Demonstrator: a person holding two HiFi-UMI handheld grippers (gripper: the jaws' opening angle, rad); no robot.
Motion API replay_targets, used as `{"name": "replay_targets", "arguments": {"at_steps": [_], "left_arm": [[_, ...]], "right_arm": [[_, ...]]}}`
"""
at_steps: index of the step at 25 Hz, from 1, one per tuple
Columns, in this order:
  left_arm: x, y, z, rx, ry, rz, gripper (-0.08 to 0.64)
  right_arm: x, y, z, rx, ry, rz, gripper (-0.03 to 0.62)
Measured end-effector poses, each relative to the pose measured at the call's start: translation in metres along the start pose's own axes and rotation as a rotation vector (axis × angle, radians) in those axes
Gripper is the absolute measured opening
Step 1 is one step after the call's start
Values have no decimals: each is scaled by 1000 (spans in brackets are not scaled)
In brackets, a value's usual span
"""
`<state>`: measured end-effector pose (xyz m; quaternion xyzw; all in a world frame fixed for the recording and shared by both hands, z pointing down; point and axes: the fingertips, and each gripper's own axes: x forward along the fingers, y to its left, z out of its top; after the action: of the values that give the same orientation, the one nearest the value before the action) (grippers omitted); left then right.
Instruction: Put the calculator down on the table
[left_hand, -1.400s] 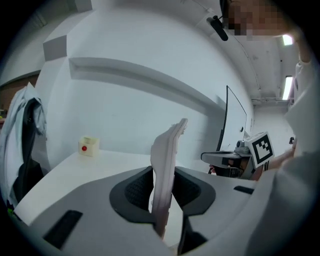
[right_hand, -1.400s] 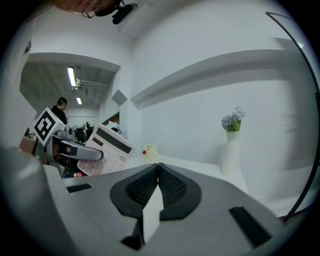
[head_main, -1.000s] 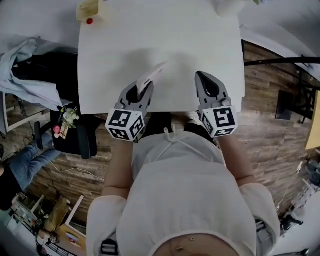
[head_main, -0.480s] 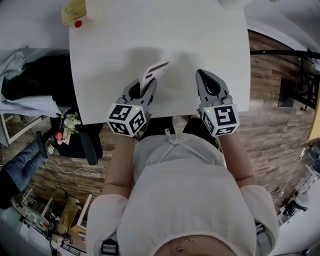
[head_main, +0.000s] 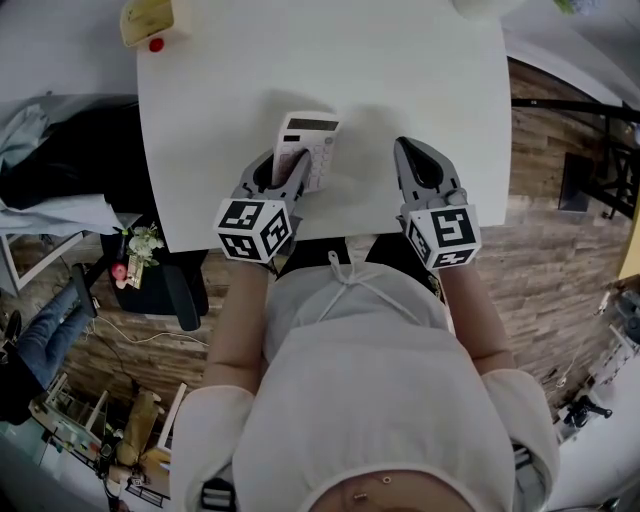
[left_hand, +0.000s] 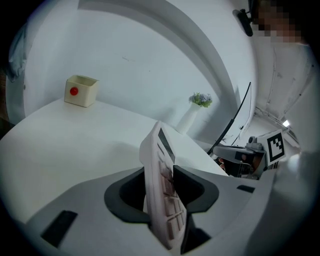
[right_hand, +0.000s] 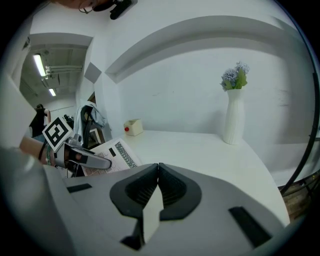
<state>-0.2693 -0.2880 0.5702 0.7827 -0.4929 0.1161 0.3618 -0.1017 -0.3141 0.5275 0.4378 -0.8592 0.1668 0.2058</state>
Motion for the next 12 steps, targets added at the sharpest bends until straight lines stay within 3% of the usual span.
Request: {"name": "replay_targets", "arguments": {"at_steps": [9, 12], "left_arm": [[0, 16, -4, -15, -5, 1, 199], [0, 24, -8, 10, 8, 54, 234]], "right_arm": [[8, 11, -5, 0, 22, 1, 8], [9, 15, -7, 2, 24, 4, 8]]}}
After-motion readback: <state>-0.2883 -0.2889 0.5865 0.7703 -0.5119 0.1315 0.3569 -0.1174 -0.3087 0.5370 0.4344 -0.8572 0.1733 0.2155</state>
